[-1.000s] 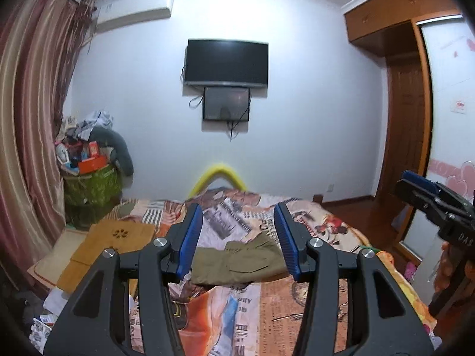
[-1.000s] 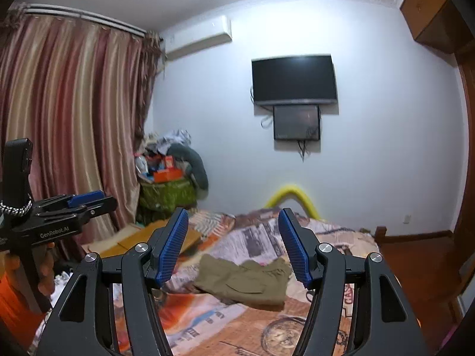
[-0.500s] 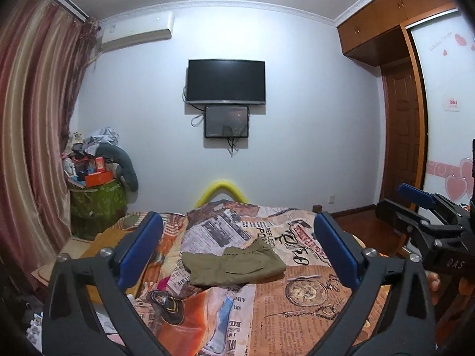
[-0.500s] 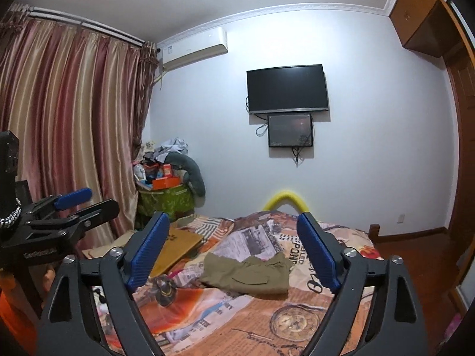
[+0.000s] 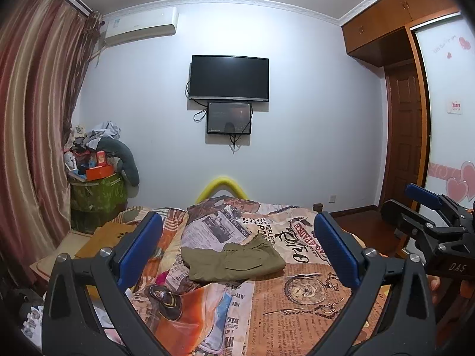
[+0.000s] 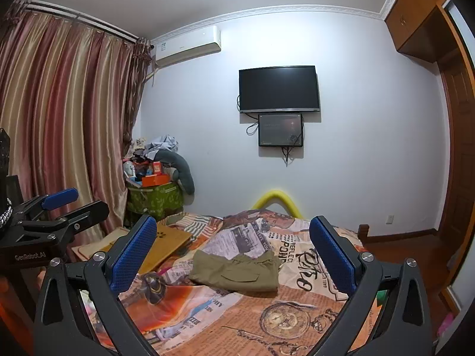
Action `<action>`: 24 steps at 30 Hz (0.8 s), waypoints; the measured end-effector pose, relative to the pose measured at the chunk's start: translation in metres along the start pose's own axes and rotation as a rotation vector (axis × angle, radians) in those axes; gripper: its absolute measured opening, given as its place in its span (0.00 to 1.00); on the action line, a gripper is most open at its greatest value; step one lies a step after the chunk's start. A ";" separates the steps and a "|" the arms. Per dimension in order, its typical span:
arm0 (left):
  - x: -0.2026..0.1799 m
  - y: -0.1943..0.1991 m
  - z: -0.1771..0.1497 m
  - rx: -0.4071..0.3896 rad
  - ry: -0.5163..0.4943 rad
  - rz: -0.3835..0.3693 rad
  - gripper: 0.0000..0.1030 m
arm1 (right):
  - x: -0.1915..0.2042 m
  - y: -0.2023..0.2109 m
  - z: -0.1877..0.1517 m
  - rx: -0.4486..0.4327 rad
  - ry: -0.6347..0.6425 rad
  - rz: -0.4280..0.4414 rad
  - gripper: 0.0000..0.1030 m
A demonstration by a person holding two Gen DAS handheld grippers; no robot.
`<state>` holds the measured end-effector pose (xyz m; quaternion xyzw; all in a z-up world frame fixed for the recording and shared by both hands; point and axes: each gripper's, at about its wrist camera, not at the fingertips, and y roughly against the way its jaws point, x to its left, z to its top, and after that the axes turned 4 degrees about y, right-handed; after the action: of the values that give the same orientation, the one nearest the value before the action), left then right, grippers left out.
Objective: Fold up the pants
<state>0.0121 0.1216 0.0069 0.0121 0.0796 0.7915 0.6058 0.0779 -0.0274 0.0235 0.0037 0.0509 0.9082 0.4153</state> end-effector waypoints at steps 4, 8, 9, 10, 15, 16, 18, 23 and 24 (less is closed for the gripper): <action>-0.001 0.001 0.000 -0.001 -0.001 0.001 1.00 | 0.000 0.002 -0.002 0.002 -0.001 0.001 0.99; 0.000 0.000 0.000 -0.003 -0.001 0.003 1.00 | 0.001 0.003 0.000 0.002 -0.002 0.000 0.99; 0.001 0.000 0.000 -0.005 -0.001 0.003 1.00 | 0.000 0.003 -0.002 -0.001 -0.005 -0.002 0.99; 0.001 0.000 0.000 -0.005 0.000 0.002 1.00 | 0.000 0.004 -0.001 -0.002 -0.008 -0.002 0.99; 0.001 -0.001 -0.001 -0.001 0.000 -0.001 1.00 | -0.002 0.005 -0.002 0.004 -0.018 -0.006 0.99; 0.001 -0.001 -0.001 -0.001 0.001 -0.003 1.00 | -0.002 0.006 -0.004 0.006 -0.018 -0.007 0.99; 0.002 -0.002 -0.001 0.004 0.003 -0.006 1.00 | -0.003 0.007 -0.004 0.005 -0.020 -0.010 0.99; -0.001 -0.005 -0.002 0.014 0.003 -0.014 1.00 | -0.006 0.011 -0.004 0.003 -0.032 -0.012 0.99; -0.001 -0.005 -0.002 0.014 0.003 -0.016 1.00 | -0.007 0.012 -0.003 0.003 -0.035 -0.011 0.99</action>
<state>0.0165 0.1218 0.0041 0.0146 0.0863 0.7863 0.6117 0.0733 -0.0401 0.0218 0.0200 0.0451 0.9057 0.4211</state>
